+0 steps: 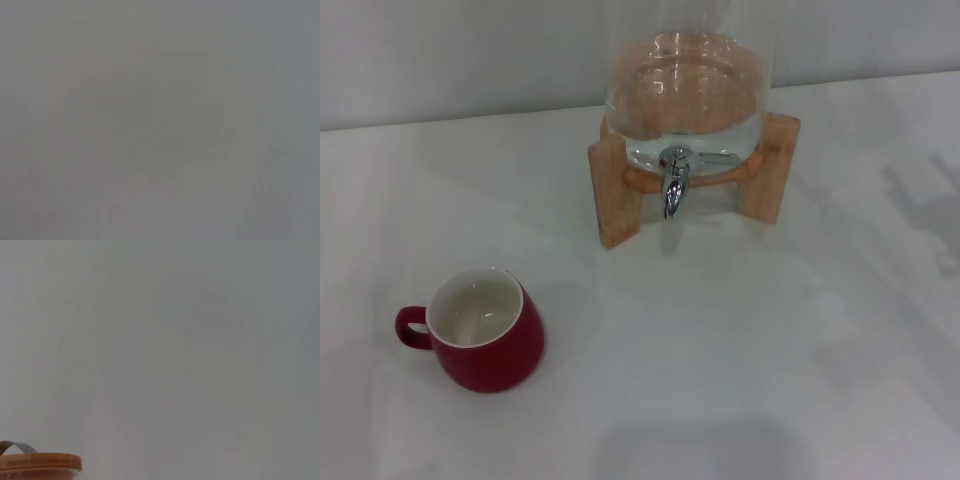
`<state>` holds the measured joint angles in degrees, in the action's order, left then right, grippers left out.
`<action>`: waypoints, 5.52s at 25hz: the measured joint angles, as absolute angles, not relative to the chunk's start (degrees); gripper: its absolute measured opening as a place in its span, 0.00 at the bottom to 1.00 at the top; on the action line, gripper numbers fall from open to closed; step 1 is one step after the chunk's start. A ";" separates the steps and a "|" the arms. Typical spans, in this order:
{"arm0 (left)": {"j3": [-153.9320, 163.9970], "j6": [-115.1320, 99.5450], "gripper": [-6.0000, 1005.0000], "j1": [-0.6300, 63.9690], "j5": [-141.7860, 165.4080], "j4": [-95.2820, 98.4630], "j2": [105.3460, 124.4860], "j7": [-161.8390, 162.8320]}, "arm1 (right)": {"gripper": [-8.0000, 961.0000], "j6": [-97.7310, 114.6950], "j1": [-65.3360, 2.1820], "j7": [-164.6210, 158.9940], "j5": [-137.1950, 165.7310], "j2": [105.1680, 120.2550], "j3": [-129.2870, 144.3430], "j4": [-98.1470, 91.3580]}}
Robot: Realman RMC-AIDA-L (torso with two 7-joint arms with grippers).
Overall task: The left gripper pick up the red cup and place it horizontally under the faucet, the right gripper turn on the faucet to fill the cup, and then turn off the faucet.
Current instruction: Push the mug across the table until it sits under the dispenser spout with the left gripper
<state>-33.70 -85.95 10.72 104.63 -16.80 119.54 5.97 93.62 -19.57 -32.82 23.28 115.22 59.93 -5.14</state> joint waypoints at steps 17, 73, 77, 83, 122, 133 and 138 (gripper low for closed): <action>-32.93 -85.86 0.80 10.47 104.68 -17.07 119.62 5.97 | 0.79 94.97 -18.94 -32.96 23.29 115.22 60.04 -4.84; -14.22 -79.41 0.80 6.70 108.99 -17.31 119.64 5.00 | 0.79 97.29 -17.16 -33.31 23.81 115.14 64.51 -3.60; -13.63 -78.11 0.80 6.75 108.99 -17.20 119.62 4.86 | 0.79 97.29 -17.24 -33.31 23.81 115.14 64.51 -3.61; -12.99 -75.64 0.80 7.29 108.99 -16.82 119.49 4.99 | 0.79 97.71 -17.31 -33.31 23.81 115.14 64.60 -3.64; -12.66 -75.22 0.80 9.98 111.79 -16.58 119.27 5.07 | 0.79 98.56 -17.22 -33.31 23.81 115.14 65.21 -3.69; -12.66 -74.98 0.80 11.11 111.93 -15.99 119.27 5.16 | 0.79 98.66 -17.22 -33.31 23.81 115.14 65.21 -3.69; -12.65 -74.86 0.80 11.62 111.93 -15.83 119.21 5.15 | 0.79 98.93 -17.23 -33.31 23.81 115.14 65.21 -3.78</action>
<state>-12.65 -74.86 11.62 111.93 -15.83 119.21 5.15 98.93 -17.23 -33.31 23.82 115.14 65.21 -3.78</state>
